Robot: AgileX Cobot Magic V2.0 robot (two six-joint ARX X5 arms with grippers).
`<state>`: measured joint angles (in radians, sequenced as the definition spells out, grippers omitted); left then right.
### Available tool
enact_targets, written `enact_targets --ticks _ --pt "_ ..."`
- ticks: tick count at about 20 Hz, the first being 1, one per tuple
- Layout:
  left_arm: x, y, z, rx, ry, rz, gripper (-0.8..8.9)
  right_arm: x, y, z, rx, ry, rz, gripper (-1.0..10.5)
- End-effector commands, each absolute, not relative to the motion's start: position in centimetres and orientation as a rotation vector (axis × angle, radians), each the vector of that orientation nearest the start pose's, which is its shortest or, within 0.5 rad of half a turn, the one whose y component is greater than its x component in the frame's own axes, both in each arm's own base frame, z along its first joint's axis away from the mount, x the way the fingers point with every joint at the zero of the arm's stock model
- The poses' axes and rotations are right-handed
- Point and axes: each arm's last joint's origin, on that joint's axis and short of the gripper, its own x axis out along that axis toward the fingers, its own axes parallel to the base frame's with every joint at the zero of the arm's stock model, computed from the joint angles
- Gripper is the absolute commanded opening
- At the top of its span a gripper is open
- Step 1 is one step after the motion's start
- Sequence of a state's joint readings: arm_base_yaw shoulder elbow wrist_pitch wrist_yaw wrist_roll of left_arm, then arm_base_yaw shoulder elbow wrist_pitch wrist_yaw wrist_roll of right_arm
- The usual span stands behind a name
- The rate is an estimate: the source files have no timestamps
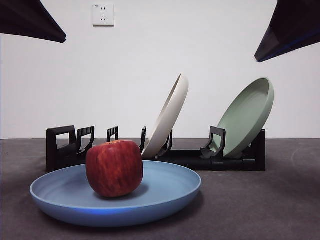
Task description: Take the blue plate from the plate rack,put the plate on the table,take the apple from the table,put the apple in the plate
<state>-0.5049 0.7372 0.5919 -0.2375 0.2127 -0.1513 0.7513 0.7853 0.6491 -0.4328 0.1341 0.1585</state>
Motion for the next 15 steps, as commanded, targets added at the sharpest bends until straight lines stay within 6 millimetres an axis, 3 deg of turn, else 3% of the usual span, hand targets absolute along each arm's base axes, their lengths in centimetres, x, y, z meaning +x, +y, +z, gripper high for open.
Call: enact_targets --ticks 1,3,9,11,15 --pt "14.2 -8.5 26.9 -0.093 0.435 -0.674 -0.01 12.4 11.0 26.3 -0.089 0.568 0.550 0.0" --pt "13.8 -8.3 27.0 -0.092 0.432 -0.675 -0.01 12.4 11.0 26.3 -0.089 0.568 0.550 0.0" --pt "11.6 -5.2 27.9 0.088 0.226 -0.509 -0.01 12.4 11.0 26.3 -0.089 0.568 0.550 0.0" --pt "11.0 -4.1 26.6 0.074 0.172 -0.437 -0.01 12.4 11.0 26.3 -0.089 0.568 0.550 0.0" --pt "10.2 -2.2 22.1 0.057 0.090 -0.293 -0.01 12.4 11.0 26.3 -0.089 0.568 0.550 0.0"
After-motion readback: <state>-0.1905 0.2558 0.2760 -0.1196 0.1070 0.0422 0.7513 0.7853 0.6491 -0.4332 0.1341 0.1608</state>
